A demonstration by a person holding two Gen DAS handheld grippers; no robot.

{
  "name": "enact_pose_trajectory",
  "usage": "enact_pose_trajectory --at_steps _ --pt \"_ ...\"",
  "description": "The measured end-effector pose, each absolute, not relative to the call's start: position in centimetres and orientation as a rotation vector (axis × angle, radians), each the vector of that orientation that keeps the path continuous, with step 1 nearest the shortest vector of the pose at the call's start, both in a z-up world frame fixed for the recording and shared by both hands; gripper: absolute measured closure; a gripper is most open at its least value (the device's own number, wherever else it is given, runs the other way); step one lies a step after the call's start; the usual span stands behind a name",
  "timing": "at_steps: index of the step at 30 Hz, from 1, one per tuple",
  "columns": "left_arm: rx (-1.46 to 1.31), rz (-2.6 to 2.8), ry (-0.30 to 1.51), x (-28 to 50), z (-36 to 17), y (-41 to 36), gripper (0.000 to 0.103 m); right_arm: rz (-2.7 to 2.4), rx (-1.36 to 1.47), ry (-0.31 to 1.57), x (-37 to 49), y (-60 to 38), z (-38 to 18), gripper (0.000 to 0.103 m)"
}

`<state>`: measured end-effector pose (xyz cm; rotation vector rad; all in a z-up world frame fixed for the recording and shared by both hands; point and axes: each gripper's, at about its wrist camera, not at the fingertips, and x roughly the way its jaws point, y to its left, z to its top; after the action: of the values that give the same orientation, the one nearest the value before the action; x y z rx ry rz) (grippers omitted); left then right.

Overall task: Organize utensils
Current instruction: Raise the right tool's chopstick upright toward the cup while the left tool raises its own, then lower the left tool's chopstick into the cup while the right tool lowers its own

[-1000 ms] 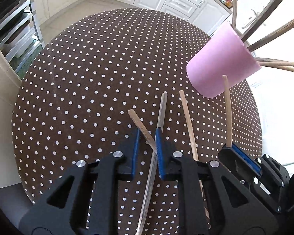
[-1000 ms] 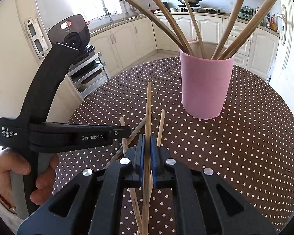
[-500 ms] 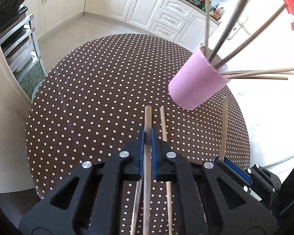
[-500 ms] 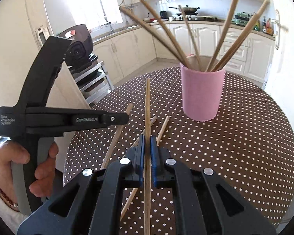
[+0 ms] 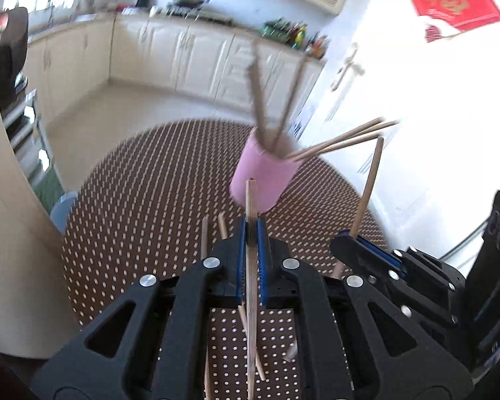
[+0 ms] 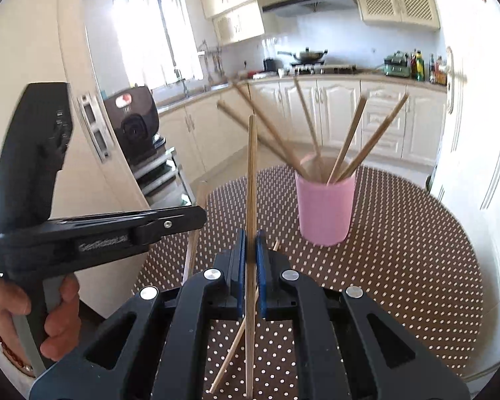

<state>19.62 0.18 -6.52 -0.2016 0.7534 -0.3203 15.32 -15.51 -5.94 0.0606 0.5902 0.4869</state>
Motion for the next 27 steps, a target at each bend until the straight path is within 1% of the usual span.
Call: enact_pose_trajectory --at_steps 10,20,27 --pt "-0.115 -0.368 0.530 15.6 -1.1 -2.5 0.096 0.463 0.071 0.483 14.1 -16.7 -2.8 0.098" --pt "-0.105 -0.368 0.401 16.9 2.4 -2.9 0.096 0.407 0.088 0.351 14.7 -17.7 0.0 0.098" --pt "-0.102 -0.312 0.270 18.6 4.8 -4.1 0.096 0.334 0.057 0.240 15.9 -17.4 1.3 0.098"
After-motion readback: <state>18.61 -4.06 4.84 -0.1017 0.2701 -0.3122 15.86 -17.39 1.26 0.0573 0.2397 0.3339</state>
